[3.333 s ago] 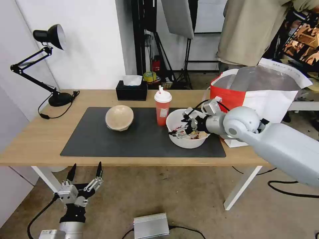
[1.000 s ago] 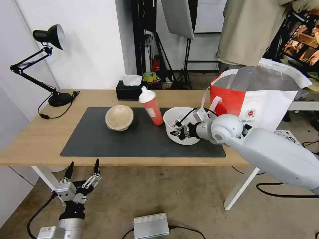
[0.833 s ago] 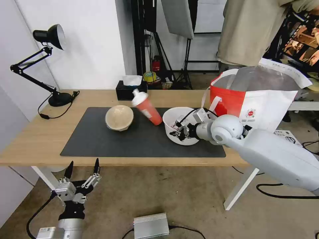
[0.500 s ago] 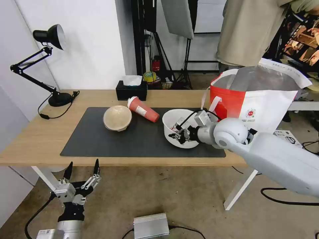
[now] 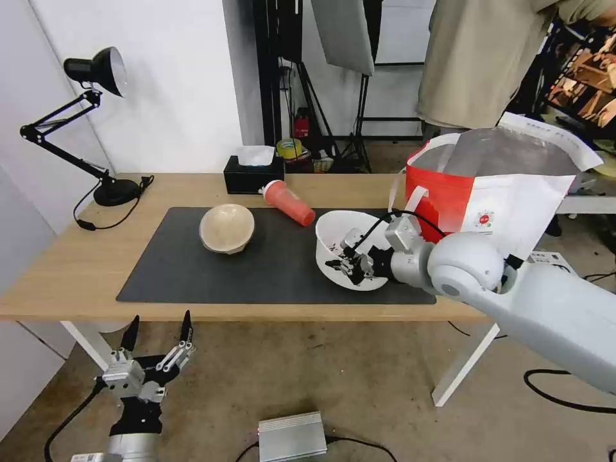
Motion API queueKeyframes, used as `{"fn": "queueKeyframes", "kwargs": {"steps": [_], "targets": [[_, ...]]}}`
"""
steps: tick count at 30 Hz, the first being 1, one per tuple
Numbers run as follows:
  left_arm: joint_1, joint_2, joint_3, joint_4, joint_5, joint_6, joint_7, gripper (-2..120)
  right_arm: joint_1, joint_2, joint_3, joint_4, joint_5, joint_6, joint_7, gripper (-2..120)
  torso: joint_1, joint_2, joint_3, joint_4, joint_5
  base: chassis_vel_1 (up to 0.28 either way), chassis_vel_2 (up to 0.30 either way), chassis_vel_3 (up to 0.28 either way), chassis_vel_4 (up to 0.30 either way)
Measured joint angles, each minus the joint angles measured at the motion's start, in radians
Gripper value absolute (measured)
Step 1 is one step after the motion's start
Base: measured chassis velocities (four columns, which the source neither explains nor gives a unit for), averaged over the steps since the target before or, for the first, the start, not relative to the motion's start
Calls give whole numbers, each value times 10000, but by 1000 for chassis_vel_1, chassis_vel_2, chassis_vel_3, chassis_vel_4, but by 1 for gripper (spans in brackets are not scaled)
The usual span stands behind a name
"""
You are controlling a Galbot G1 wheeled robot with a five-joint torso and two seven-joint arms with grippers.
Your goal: Pick up the trash from the table and place it into the takeout bag.
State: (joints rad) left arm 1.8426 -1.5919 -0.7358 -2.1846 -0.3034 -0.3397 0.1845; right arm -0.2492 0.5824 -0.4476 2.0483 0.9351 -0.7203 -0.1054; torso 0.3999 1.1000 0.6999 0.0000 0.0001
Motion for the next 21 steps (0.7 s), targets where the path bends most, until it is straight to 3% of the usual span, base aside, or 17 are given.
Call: {"fn": "queueKeyframes", "kwargs": {"steps": [21], "targets": [[-30,99,82,74,62,-127,51,100,-1834,-1791,2935,2207,40,26,-517,0,0,0,0,0,-1,0,0,0,0]]}}
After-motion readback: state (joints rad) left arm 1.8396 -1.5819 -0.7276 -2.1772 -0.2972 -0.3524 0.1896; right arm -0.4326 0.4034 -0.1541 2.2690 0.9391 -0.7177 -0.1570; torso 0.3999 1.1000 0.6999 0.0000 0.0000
